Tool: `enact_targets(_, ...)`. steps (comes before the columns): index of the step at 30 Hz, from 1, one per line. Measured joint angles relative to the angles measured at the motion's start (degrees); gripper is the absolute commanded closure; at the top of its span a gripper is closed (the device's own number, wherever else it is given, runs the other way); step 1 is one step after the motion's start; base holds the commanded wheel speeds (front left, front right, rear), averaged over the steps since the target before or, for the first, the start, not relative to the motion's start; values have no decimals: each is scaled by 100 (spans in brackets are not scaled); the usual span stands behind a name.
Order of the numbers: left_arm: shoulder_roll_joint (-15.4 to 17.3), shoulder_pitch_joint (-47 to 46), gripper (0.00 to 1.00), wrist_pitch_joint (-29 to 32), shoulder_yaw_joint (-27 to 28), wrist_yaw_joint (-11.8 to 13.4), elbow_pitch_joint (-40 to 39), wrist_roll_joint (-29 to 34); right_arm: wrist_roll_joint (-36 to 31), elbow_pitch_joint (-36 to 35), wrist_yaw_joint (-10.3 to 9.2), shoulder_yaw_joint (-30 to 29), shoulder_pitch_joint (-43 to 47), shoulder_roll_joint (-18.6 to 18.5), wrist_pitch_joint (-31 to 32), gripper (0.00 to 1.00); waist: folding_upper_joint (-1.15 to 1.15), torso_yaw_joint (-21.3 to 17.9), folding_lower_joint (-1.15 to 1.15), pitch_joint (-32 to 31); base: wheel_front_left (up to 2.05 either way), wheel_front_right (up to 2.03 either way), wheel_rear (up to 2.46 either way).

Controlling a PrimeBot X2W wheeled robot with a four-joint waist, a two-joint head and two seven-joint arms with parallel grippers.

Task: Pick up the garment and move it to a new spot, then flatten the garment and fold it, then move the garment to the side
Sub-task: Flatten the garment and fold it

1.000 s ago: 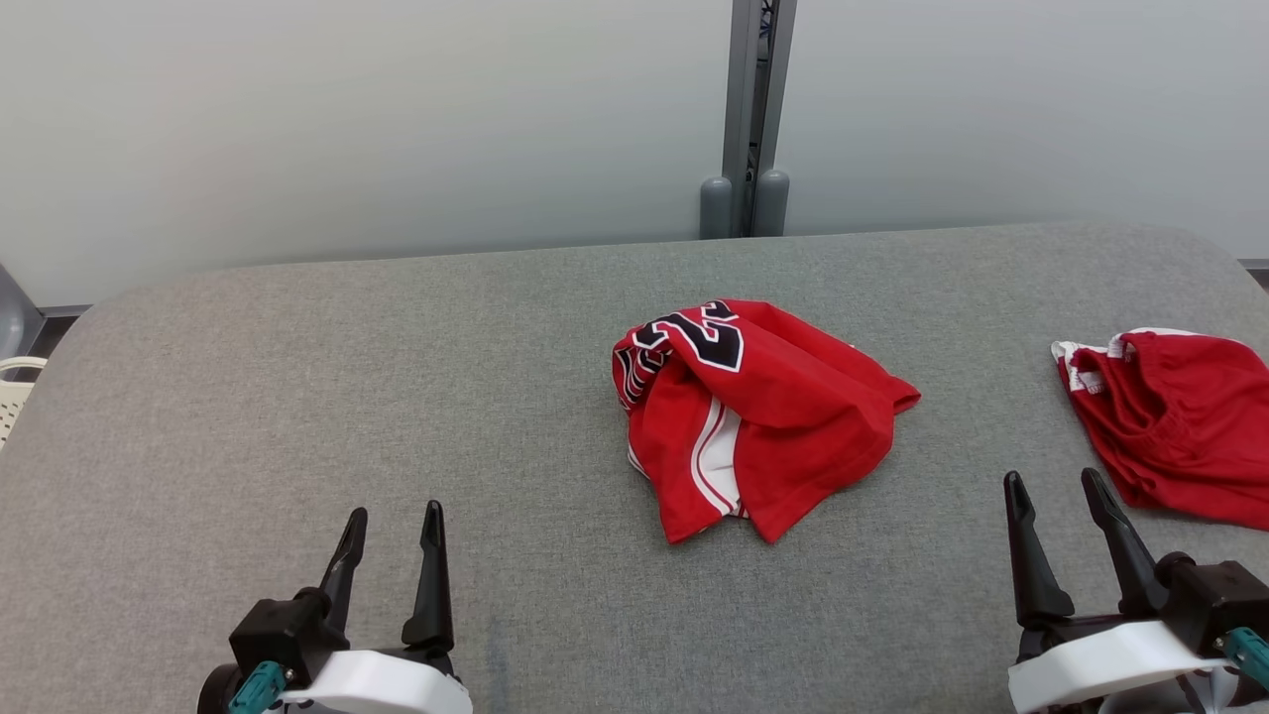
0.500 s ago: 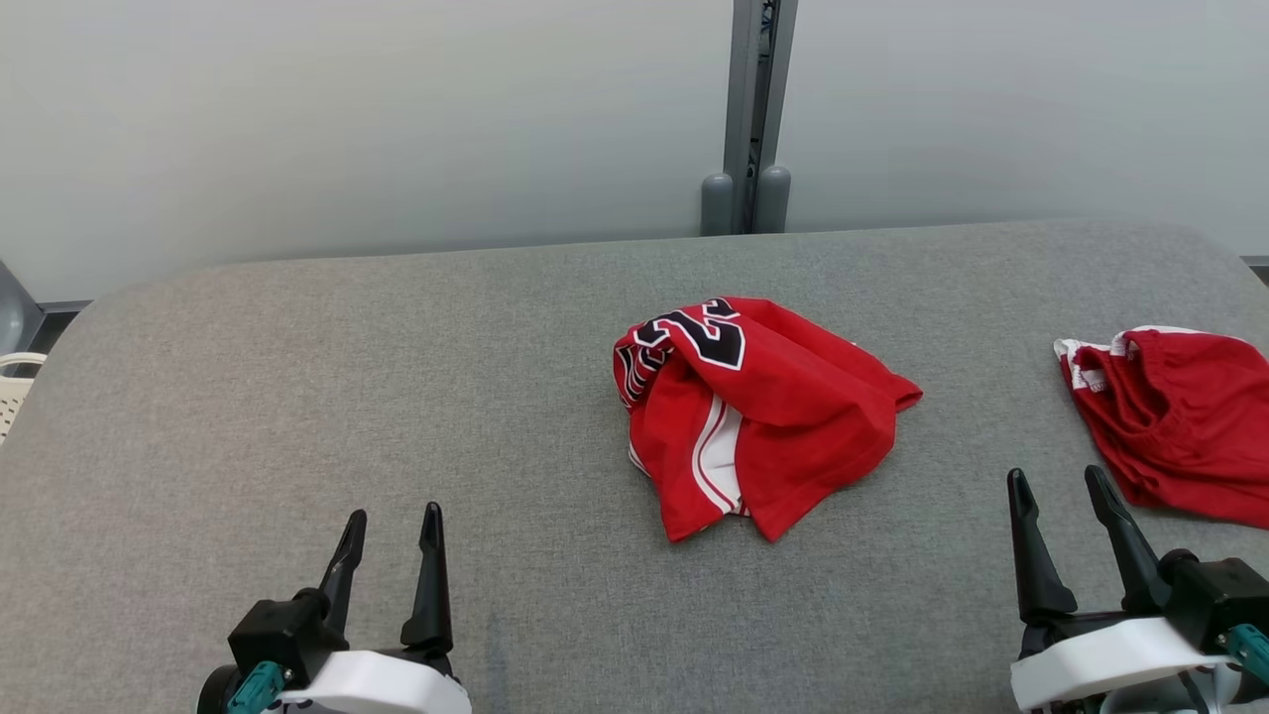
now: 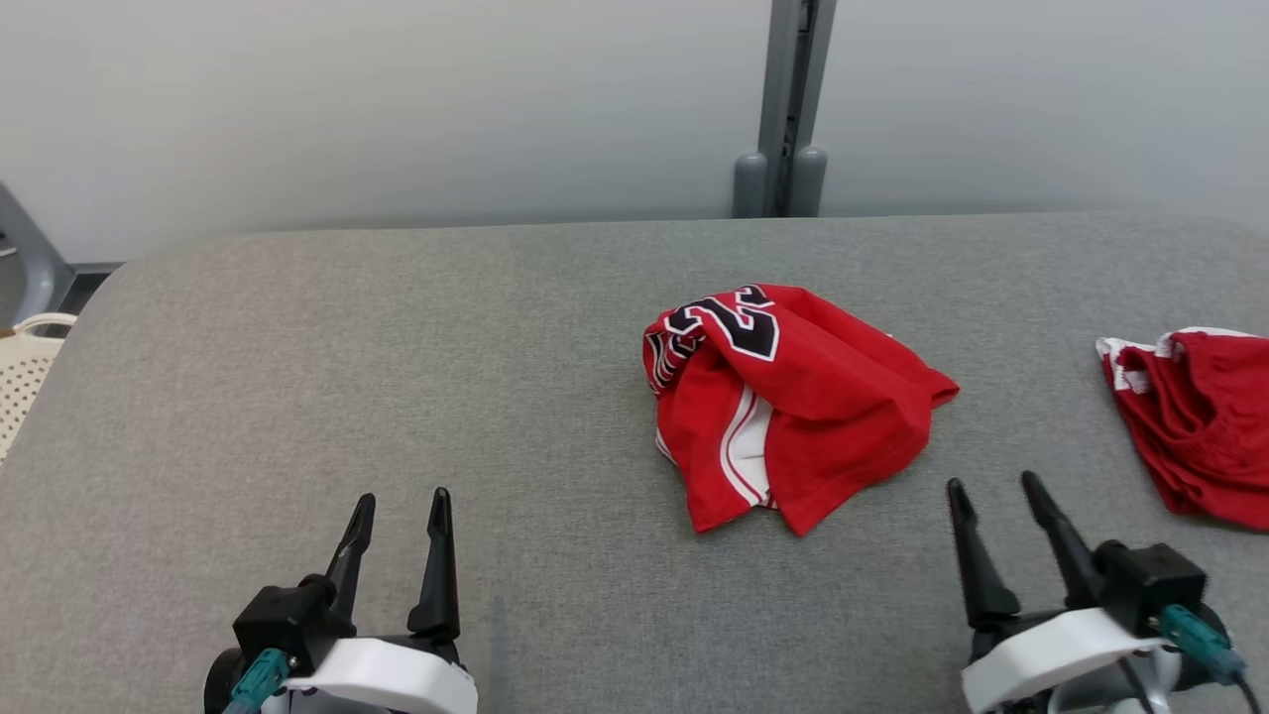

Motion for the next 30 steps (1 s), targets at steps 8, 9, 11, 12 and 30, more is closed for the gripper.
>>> enact_targets(8,-1,-114,0,0,-143,26,-62,-114,-127,1081,0,746,-526,3,134,0,0,446,0,189,0,0,0)
enact_targets(9,1,-125,0,0,-172,31,-63,-121,-129,1244,0,766,-610,5,137,0,0,515,0,217,0,0,0)
enact_targets(11,0,-174,0,0,-219,34,-69,-148,-114,1583,0,783,-769,5,140,0,0,664,0,271,0,0,0)
enact_targets(12,0,-197,0,0,-242,47,-75,-167,-127,1752,0,765,-840,5,138,0,0,739,0,296,0,0,0)
enact_targets(30,0,-188,0,0,-286,85,-96,-220,-810,3366,0,-46,-1605,10,-209,100,0,1370,0,452,0,0,0)
